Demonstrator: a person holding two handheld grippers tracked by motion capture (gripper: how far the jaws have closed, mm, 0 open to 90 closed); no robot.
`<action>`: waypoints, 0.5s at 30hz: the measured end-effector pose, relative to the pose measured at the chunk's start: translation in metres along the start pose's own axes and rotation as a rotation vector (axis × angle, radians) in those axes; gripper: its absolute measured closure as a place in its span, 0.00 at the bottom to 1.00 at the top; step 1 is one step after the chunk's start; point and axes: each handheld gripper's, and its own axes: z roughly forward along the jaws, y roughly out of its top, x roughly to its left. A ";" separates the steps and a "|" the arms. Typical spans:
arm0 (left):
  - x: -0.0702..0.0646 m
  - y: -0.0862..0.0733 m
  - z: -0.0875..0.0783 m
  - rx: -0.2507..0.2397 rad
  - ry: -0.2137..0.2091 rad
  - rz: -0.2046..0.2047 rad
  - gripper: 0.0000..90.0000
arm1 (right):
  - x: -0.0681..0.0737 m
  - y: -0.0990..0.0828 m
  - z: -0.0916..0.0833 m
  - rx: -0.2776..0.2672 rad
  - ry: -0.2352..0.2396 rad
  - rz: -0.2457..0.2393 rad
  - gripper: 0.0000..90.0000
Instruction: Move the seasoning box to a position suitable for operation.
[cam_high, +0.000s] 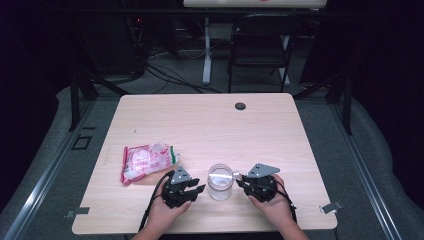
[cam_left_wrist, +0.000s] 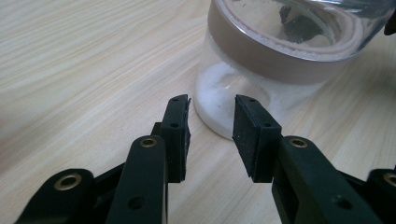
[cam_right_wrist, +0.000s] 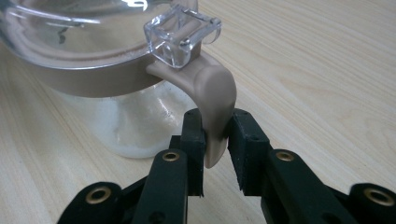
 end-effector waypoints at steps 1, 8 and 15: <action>0.000 0.000 0.000 0.000 0.000 0.000 0.74 | 0.000 0.000 0.000 -0.002 0.002 0.010 0.82; 0.005 0.000 -0.008 -0.009 0.018 -0.006 0.73 | -0.004 0.008 -0.014 0.018 0.088 0.034 0.68; 0.011 0.001 -0.015 -0.035 0.021 -0.024 0.73 | 0.001 0.020 -0.035 -0.013 0.064 0.007 0.73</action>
